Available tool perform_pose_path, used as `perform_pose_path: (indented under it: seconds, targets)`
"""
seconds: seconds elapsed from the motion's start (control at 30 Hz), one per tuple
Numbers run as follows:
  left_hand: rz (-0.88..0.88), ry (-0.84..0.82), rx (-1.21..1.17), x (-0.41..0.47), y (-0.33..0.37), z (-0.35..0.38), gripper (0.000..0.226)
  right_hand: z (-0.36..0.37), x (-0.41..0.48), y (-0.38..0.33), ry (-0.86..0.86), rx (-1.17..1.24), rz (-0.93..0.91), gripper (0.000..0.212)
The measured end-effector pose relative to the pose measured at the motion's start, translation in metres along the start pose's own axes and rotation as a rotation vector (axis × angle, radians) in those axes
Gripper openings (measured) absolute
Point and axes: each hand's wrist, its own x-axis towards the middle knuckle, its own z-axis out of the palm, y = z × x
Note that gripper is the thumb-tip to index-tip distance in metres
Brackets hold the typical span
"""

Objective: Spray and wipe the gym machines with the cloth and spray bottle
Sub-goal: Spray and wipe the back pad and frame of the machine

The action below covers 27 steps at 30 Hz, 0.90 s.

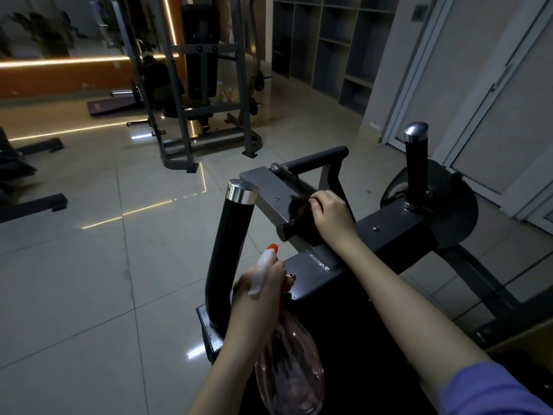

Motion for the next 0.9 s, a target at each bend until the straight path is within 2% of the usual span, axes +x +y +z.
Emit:
perform_pose_path:
  seconds: [0.07, 0.13, 0.27, 0.37, 0.53, 0.73, 0.9]
  targets:
    - [0.006, 0.006, 0.013, 0.001, -0.002, 0.0, 0.021, 0.002, -0.001, 0.001, 0.017, -0.046, 0.011, 0.025]
    - [0.009, 0.01, 0.023, 0.0, -0.002, 0.001, 0.022, 0.005, -0.003, -0.005, -0.062, -0.087, 0.028, 0.038]
    - [-0.029, 0.023, 0.019, -0.002, 0.001, 0.002, 0.026, 0.0, -0.017, -0.01, -0.211, -0.17, -0.133, 0.067]
    - [-0.038, 0.025, 0.015, -0.002, 0.006, 0.003, 0.036, -0.004, -0.021, -0.01, -0.251, -0.198, -0.184, 0.073]
    - [-0.002, 0.018, 0.066, -0.004, 0.007, 0.004, 0.035, 0.0, -0.015, -0.008, -0.225, -0.184, -0.158, 0.04]
    - [-0.009, 0.027, 0.041, -0.006, 0.011, 0.004, 0.053, -0.005, -0.012, -0.002, -0.065, -0.105, -0.093, 0.026]
    - [-0.019, 0.015, 0.103, -0.007, 0.013, 0.004, 0.05, -0.02, -0.04, 0.018, 0.125, -0.092, 0.023, 0.017]
